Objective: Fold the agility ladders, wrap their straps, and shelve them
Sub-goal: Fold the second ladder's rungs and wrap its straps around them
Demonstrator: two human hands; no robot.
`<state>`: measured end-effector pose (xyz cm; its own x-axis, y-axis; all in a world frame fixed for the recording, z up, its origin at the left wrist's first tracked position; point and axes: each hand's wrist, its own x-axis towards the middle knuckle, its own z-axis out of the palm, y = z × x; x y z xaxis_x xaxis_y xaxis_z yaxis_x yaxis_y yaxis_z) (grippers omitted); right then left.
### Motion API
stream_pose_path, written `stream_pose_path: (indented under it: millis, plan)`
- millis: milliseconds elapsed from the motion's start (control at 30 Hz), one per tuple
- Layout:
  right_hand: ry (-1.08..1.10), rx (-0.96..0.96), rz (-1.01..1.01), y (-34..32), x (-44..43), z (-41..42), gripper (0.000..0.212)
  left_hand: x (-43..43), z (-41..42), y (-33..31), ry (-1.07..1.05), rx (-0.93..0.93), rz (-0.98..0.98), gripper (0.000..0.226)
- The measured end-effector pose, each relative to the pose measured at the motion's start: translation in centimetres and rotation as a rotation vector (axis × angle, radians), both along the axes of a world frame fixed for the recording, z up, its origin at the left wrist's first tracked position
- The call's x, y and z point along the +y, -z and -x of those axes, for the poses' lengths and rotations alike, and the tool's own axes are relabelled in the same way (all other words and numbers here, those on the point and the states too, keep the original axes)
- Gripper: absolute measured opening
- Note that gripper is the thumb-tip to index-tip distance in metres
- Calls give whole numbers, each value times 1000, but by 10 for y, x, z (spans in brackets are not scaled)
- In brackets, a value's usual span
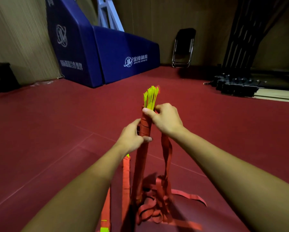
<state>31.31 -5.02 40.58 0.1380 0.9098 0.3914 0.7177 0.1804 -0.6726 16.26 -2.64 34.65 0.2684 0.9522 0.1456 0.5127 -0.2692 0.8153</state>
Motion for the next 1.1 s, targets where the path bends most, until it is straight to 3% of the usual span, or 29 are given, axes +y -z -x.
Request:
stream_pose_path:
  millis: [333, 400, 533, 667, 800, 900, 1000, 1100]
  plan:
    - [44, 115, 15, 1, 4, 7, 58, -15, 0, -9, -308, 426, -238, 60]
    - [28, 128, -27, 1, 4, 9, 50, -10, 5, -10, -240, 313, -201, 55]
    - [-23, 187, -41, -3, 2, 8, 38, 0, 15, -9, 76, -92, 48, 49]
    - [-30, 214, -8, 0, 3, 9, 44, 1, 14, -1, 113, -167, 11, 56]
    - [25, 191, 32, -1, 2, 10, 57, -3, 12, -2, -32, -41, -91, 61]
    - [91, 177, 44, 1, -2, 13, 73, -13, 3, -7, -152, 208, -160, 61]
    - [109, 169, 32, 3, -3, 14, 68, -15, -1, -9, -236, 356, -209, 55]
    - [75, 158, 2, -2, -4, 13, 61, -14, 2, -12, -178, 311, -200, 53]
